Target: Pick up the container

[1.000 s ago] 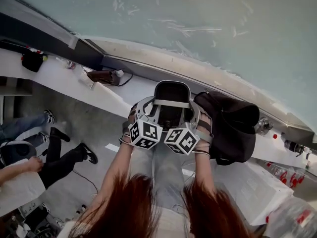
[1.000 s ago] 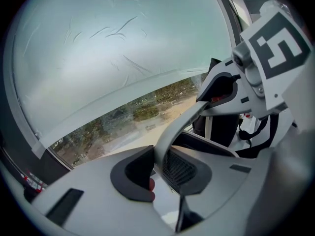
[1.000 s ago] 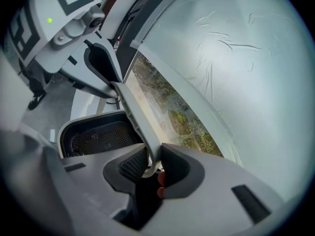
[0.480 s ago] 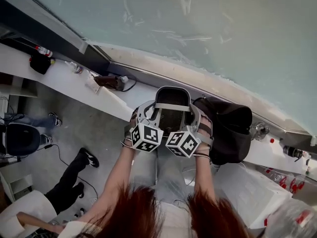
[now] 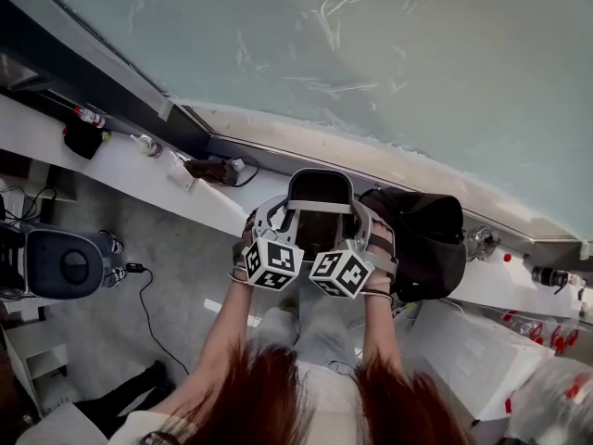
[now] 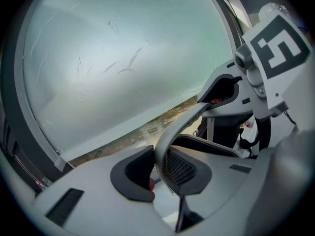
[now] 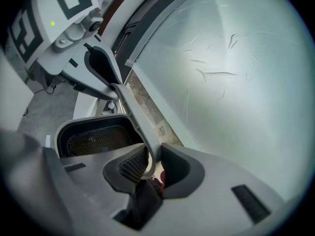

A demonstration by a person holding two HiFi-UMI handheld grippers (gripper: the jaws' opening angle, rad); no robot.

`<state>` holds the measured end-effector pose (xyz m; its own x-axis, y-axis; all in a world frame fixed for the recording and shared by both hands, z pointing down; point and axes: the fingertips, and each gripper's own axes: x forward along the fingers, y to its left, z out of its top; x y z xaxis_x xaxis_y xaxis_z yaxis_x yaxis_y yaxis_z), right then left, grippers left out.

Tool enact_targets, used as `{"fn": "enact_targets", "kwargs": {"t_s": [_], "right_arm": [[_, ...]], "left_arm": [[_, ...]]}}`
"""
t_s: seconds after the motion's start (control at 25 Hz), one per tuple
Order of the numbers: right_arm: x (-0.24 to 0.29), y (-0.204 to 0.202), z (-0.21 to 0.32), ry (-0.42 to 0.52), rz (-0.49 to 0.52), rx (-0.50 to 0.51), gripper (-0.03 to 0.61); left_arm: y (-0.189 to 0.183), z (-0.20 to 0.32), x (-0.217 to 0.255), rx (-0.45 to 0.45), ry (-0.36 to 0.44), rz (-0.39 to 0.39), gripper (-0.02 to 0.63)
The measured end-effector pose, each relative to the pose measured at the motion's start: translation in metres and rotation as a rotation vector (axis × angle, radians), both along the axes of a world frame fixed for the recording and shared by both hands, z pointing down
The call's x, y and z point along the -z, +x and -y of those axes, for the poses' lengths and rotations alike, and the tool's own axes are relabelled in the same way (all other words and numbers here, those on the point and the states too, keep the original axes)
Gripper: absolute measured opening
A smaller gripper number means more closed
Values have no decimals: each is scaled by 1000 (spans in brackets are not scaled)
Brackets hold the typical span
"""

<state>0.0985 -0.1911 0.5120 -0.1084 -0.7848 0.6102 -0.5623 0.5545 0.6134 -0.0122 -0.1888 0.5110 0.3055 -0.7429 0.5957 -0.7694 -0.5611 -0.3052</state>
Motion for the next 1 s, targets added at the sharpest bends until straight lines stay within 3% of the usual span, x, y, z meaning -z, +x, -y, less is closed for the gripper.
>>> {"fn": "enact_targets", "kwargs": {"t_s": [1.0], "right_arm": [[119,-19,-77,167,64,-110,91]], "left_arm": [[-20,-70,118,-49,155,-78,80]]}}
